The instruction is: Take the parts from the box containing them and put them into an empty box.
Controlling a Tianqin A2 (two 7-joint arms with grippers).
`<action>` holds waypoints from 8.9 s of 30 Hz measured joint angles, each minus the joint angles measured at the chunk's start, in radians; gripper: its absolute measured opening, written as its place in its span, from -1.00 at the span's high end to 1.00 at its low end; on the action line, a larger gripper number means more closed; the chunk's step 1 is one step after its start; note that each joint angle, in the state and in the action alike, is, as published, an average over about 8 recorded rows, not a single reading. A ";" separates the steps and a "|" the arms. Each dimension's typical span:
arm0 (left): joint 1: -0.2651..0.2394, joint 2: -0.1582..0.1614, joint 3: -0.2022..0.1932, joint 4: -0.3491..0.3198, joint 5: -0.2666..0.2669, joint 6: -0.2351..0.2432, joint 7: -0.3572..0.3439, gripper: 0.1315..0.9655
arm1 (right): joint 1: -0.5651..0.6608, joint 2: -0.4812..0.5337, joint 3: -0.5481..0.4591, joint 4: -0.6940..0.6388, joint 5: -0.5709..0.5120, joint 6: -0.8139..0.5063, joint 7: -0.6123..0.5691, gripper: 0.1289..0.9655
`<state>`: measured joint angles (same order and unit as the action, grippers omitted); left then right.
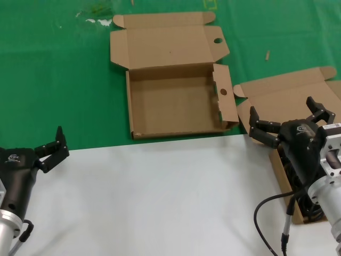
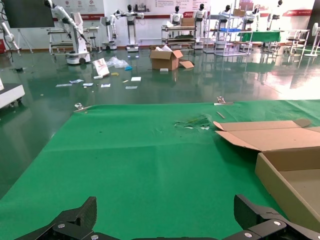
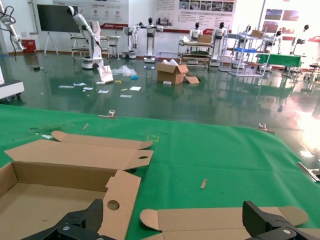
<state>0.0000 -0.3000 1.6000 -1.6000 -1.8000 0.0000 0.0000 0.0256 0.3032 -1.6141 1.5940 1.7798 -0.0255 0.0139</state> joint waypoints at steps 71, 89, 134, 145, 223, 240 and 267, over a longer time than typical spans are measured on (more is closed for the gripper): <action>0.000 0.000 0.000 0.000 0.000 0.000 0.000 0.97 | 0.961 0.787 -0.928 -0.045 -0.573 -1.128 -0.012 -0.98; 0.000 0.000 0.000 0.000 0.000 0.000 0.000 0.98 | 0.890 0.696 -0.715 -0.125 -0.697 -1.332 -0.004 -0.48; 0.000 0.000 0.000 0.000 0.000 0.000 0.000 0.98 | 0.883 0.646 -0.500 0.005 -0.720 -1.488 0.065 0.79; 0.000 0.000 0.000 0.000 0.000 0.000 0.000 0.98 | 1.008 0.434 -0.522 0.075 -0.742 -1.439 0.140 0.79; 0.000 0.000 0.000 0.000 0.000 0.000 0.000 0.55 | 0.532 0.106 -0.326 -0.110 -0.628 -0.603 0.121 -0.94; 0.000 0.000 0.000 0.000 0.000 0.000 0.000 -0.34 | 0.371 0.074 -0.227 -0.077 -0.441 -0.421 0.082 -1.00; 0.000 0.000 0.000 0.000 0.000 0.000 0.000 -1.00 | 0.115 0.024 -0.071 -0.023 -0.143 -0.132 0.020 -1.00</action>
<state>0.0000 -0.3000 1.6000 -1.6000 -1.7999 0.0000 0.0000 0.1401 0.3274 -1.6854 1.5708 1.6369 -0.1579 0.0341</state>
